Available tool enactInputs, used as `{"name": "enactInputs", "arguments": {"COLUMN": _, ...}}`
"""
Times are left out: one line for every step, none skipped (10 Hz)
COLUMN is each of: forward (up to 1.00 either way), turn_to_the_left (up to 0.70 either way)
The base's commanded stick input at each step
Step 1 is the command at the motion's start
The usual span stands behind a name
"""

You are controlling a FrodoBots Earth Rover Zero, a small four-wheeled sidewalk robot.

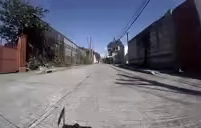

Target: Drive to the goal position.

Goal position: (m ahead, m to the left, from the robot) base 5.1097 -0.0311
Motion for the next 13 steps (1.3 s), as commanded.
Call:
{"name": "enactInputs", "arguments": {"forward": 0.7, "turn_to_the_left": -0.03}}
{"name": "enactInputs", "arguments": {"forward": 0.7, "turn_to_the_left": -0.03}}
{"name": "enactInputs", "arguments": {"forward": 0.7, "turn_to_the_left": -0.03}}
{"name": "enactInputs", "arguments": {"forward": 0.7, "turn_to_the_left": -0.03}}
{"name": "enactInputs", "arguments": {"forward": 0.7, "turn_to_the_left": -0.03}}
{"name": "enactInputs", "arguments": {"forward": 0.7, "turn_to_the_left": -0.03}}
{"name": "enactInputs", "arguments": {"forward": 0.7, "turn_to_the_left": -0.03}}
{"name": "enactInputs", "arguments": {"forward": 0.7, "turn_to_the_left": -0.03}}
{"name": "enactInputs", "arguments": {"forward": 0.7, "turn_to_the_left": -0.03}}
{"name": "enactInputs", "arguments": {"forward": 0.7, "turn_to_the_left": -0.03}}
{"name": "enactInputs", "arguments": {"forward": 0.7, "turn_to_the_left": -0.03}}
{"name": "enactInputs", "arguments": {"forward": 0.7, "turn_to_the_left": -0.03}}
{"name": "enactInputs", "arguments": {"forward": 0.7, "turn_to_the_left": -0.03}}
